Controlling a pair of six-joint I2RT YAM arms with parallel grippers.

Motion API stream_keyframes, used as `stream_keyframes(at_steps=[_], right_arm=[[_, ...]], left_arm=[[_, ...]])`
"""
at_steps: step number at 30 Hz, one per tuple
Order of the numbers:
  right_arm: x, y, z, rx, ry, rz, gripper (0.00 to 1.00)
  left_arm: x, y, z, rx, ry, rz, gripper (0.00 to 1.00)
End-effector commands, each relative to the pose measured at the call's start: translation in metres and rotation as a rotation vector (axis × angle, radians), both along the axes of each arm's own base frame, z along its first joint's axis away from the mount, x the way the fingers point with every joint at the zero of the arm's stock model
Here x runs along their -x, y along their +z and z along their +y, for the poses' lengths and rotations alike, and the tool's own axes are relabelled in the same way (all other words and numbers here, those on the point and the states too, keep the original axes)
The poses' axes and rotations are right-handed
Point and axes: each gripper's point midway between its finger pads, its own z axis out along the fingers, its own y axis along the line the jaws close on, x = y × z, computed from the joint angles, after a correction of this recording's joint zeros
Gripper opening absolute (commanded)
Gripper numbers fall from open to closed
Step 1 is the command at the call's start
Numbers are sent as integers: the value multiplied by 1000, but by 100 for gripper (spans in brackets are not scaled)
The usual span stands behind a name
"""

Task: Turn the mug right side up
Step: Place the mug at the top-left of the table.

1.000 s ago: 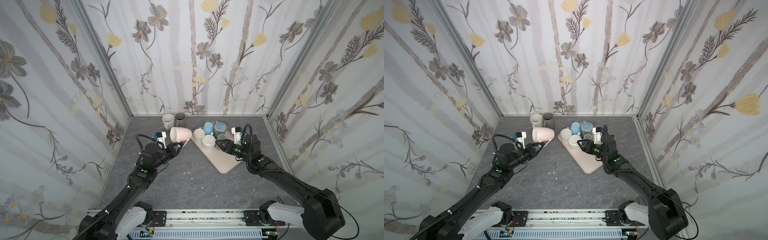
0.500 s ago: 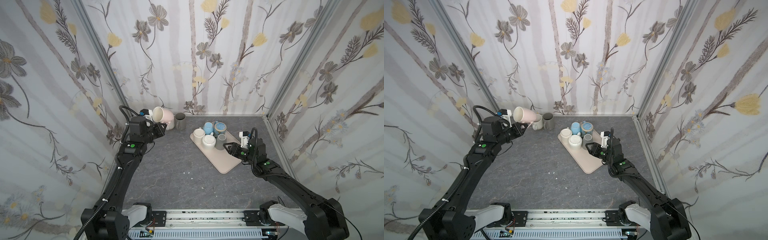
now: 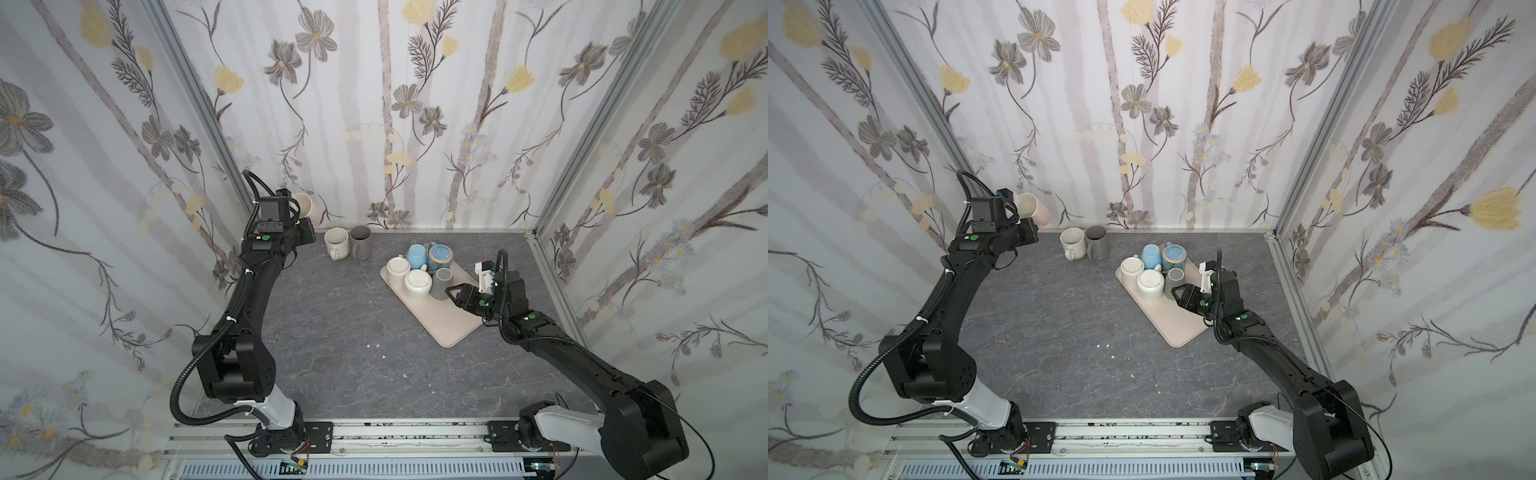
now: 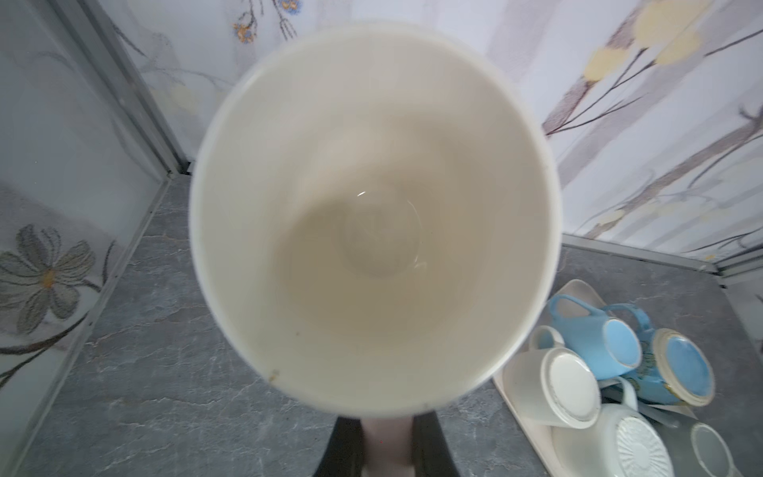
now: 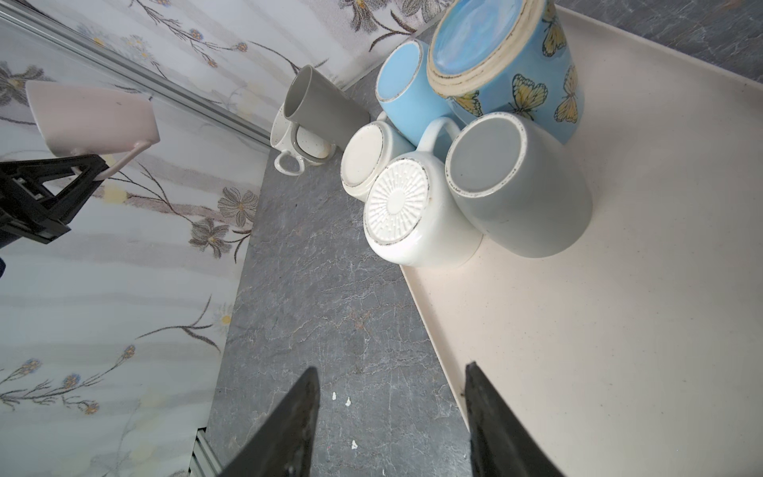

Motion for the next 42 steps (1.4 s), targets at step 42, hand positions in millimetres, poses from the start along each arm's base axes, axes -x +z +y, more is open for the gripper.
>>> stream_keyframes(at_steps=[42], right_arm=[[-32, -28, -14, 80, -40, 73, 56]], left_arm=[[-92, -192, 23, -204, -39, 352, 0]])
